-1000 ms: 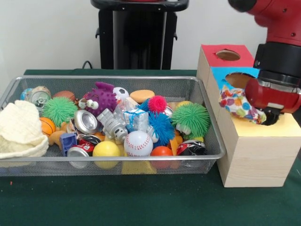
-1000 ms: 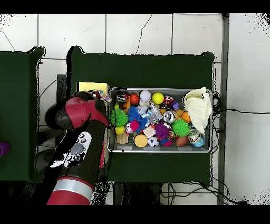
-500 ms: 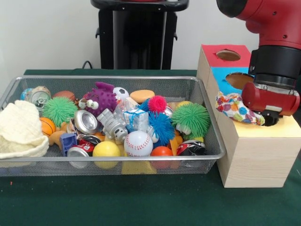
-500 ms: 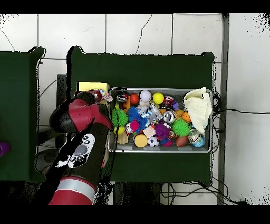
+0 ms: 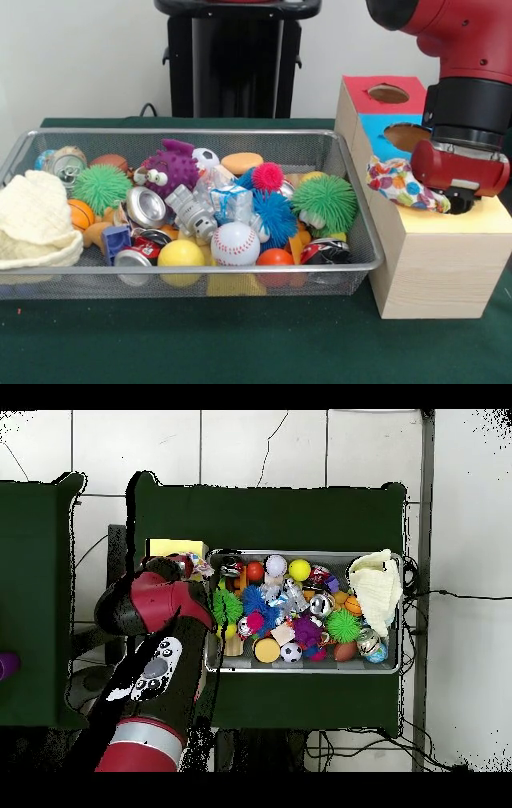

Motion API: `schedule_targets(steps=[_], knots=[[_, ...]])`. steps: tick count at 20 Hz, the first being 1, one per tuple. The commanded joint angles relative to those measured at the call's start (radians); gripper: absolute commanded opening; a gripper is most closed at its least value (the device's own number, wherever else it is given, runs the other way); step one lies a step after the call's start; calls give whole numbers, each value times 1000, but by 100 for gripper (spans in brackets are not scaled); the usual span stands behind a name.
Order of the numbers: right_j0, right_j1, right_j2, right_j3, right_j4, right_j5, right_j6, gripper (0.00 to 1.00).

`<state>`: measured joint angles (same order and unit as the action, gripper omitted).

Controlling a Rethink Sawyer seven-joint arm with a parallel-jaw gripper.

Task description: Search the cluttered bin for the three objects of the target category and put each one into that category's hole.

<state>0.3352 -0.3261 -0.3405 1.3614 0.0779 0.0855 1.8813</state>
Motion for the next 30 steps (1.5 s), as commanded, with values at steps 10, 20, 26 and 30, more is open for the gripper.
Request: schedule_targets(steps=[10, 20, 26, 30], knots=[[-72, 105, 147, 120, -69, -25, 99, 100], [-66, 108, 139, 115, -66, -32, 104, 100], [-70, 99, 142, 111, -62, -10, 99, 100], [-74, 81, 142, 97, -57, 49, 77, 100]])
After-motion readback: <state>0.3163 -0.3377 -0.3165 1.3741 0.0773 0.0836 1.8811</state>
